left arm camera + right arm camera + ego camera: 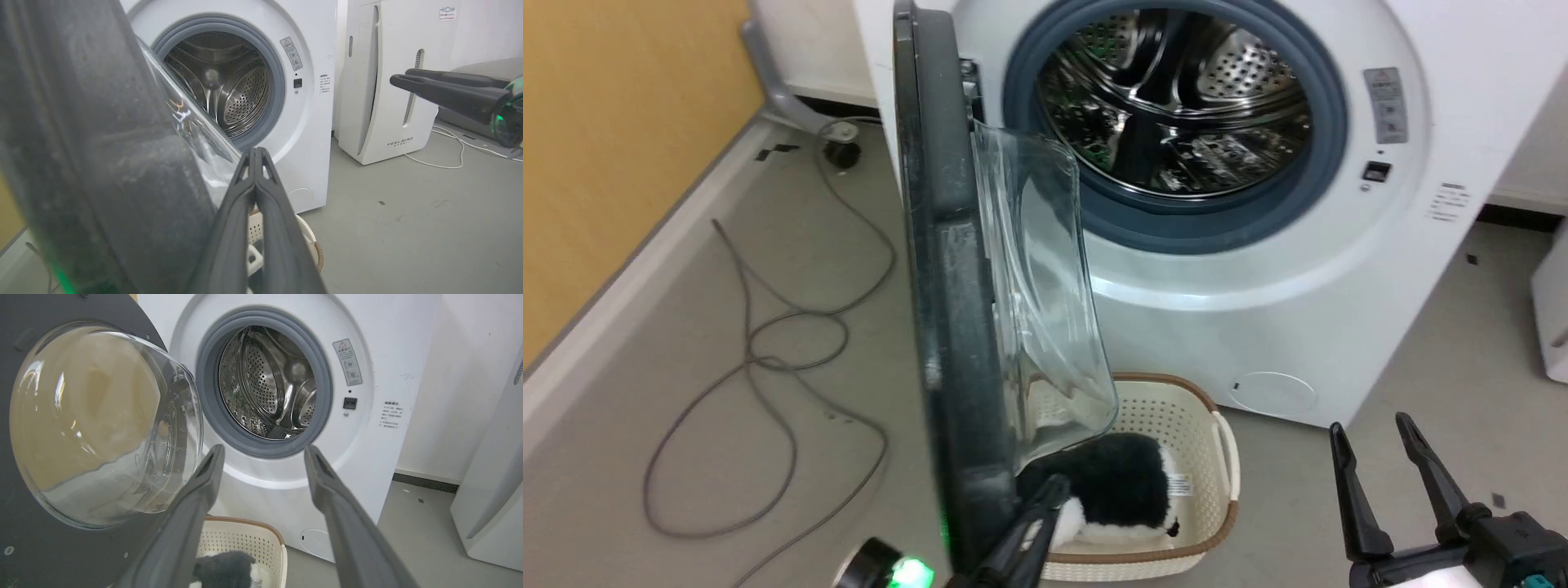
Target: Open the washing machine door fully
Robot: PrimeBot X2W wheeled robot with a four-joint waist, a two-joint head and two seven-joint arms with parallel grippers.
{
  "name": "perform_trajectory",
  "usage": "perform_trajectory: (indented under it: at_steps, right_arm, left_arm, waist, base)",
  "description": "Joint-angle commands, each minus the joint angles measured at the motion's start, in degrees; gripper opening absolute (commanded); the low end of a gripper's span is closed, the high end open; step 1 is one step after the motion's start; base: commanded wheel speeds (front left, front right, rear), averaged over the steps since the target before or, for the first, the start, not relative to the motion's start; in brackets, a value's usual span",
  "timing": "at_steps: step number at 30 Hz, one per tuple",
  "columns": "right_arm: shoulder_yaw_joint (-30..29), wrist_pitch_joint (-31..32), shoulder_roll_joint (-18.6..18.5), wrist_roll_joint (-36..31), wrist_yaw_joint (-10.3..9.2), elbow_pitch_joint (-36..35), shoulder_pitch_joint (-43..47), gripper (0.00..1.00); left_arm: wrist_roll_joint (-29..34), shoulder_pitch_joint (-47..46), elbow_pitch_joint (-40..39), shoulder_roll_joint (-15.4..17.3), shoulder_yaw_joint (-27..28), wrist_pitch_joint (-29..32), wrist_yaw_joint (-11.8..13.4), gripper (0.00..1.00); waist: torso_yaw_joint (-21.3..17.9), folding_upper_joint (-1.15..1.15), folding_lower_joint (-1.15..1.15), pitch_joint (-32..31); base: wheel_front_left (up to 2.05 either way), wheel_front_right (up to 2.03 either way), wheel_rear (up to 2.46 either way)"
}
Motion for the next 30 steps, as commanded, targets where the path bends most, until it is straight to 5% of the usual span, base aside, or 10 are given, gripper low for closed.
perform_trajectory:
  at_steps: [1, 13, 30]
  right_arm:
    - [-0.07, -0.25, 0.25, -0.09, 0.05, 0.04, 0.43, 1.0]
    - [0.02, -0.25, 0.25, -0.32, 0.05, -0.02, 0.48, 1.0]
    - [0.38, -0.25, 0.25, -1.82, 0.05, 0.0, -1.35, 1.0]
  left_arm:
    - [-0.38, 0.89, -0.15, 1.24, 1.4, -0.23, 0.97, 0.0]
    - [-2.08, 3.86, -1.99, 4.57, 7.71, -0.23, 4.38, 0.0]
    - [-6.4, 1.23, -0.7, 8.8, 22.24, -0.23, 7.99, 0.0]
  waist:
    - [1.34, 0.0, 0.0, -0.03]
    - [5.77, 0.0, 0.0, 0.08]
    - [5.59, 0.0, 0.0, 4.38]
  base:
    - [0.0, 0.0, 0.0]
    - [0.0, 0.0, 0.0]
    - [0.0, 0.0, 0.0]
